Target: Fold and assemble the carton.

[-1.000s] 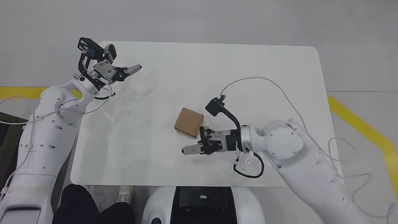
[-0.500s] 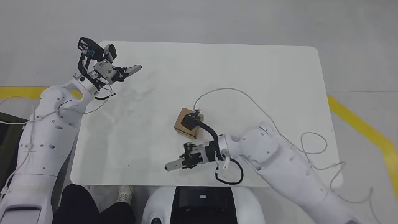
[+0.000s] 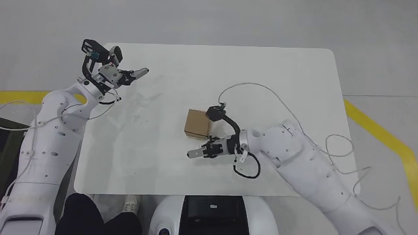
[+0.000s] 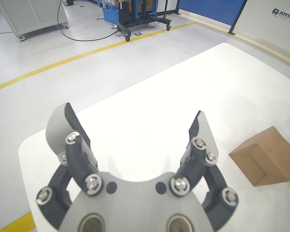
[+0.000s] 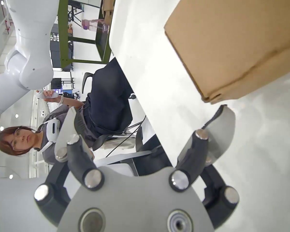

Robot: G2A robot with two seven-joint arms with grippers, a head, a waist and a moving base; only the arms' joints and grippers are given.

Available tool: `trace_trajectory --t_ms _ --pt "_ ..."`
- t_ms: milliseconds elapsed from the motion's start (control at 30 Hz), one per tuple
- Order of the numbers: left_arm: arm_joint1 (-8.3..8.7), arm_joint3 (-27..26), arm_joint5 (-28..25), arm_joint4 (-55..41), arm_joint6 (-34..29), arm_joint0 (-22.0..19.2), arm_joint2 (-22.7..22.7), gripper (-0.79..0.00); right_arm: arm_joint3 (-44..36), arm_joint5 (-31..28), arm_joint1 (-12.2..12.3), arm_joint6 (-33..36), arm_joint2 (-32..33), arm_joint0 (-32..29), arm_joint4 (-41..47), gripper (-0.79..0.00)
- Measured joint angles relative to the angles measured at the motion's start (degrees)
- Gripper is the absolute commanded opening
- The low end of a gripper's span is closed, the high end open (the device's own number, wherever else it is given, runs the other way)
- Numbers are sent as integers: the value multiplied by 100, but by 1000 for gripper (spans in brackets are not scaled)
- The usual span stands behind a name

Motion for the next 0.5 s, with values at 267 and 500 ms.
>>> trace_trajectory --t_ms 267,500 --pt "0 0 0 0 0 0 0 0 277 -150 21 -186 204 185 -284 0" --pt "0 0 0 0 0 0 0 0 -308 281 33 351 65 185 -466 0"
